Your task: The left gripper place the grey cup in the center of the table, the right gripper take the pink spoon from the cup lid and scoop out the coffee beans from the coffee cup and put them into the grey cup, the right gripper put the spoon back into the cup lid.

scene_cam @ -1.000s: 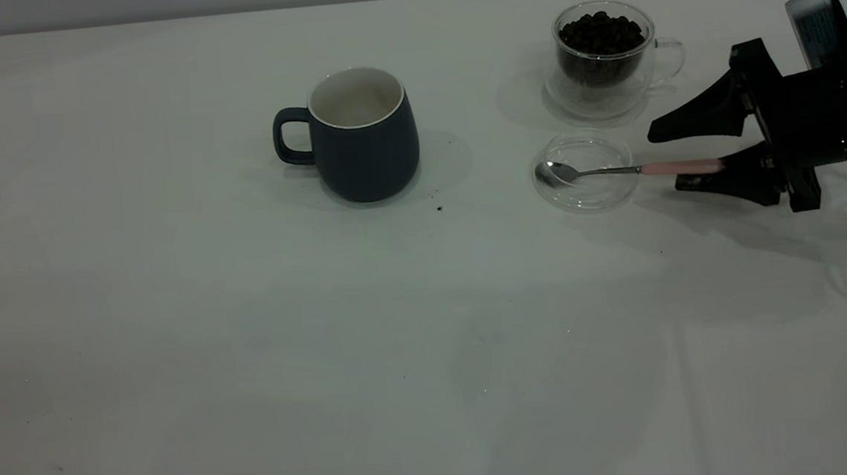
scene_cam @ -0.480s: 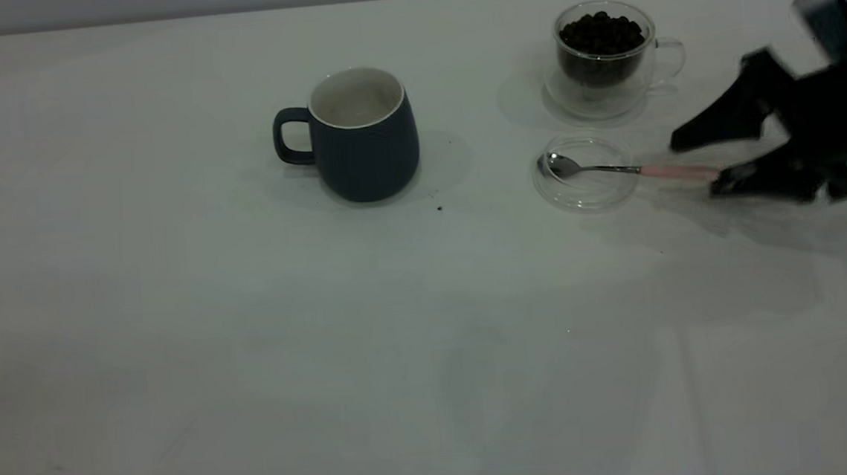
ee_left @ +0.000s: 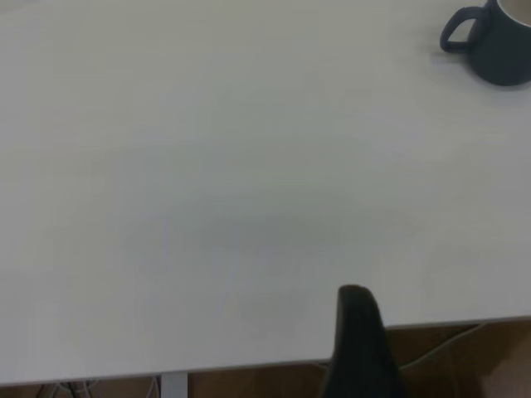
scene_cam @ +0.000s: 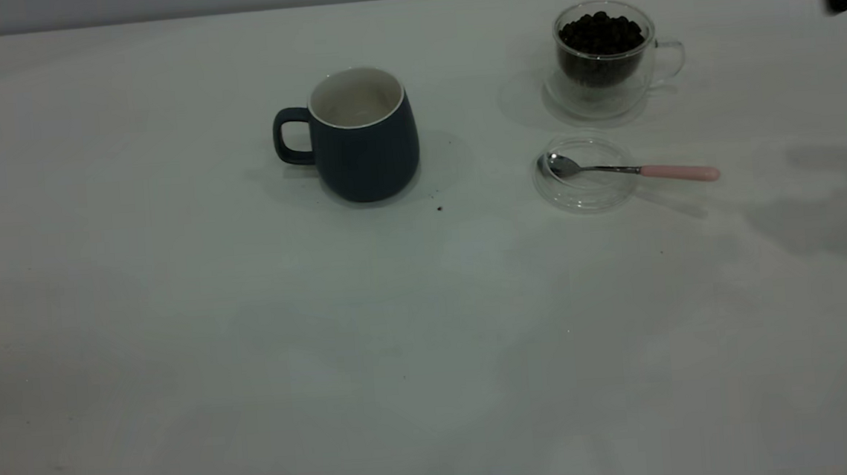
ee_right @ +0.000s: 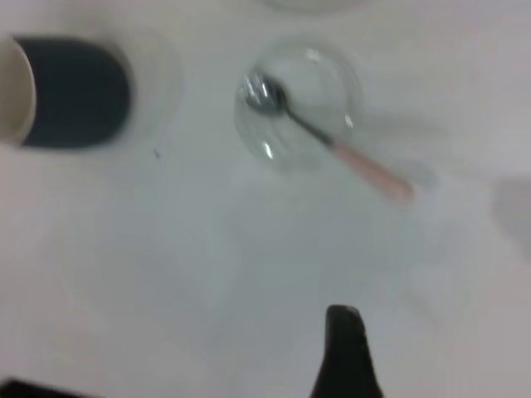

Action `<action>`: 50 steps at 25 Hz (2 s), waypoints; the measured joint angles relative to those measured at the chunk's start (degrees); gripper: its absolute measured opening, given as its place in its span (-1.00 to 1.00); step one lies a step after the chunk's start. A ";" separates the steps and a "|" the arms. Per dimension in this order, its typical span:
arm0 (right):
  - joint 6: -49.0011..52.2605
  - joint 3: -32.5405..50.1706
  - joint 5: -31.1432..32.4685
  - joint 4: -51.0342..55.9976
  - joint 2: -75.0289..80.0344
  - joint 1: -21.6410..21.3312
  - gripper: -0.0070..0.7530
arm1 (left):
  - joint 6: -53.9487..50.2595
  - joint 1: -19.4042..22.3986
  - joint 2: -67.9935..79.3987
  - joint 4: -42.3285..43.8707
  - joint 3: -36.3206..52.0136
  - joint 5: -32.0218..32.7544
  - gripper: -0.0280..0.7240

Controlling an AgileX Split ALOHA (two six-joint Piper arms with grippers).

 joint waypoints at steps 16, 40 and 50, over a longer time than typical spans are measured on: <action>28.67 9.02 16.34 -30.48 -49.18 11.99 0.55 | 0.06 0.00 0.00 0.23 0.00 0.00 0.58; 25.20 26.85 19.53 -37.41 -90.83 11.99 0.55 | 0.06 0.00 0.00 0.24 0.00 0.00 0.58; 25.93 26.91 20.00 -37.80 -95.60 11.99 0.55 | 0.00 0.00 0.00 0.24 0.00 0.00 0.58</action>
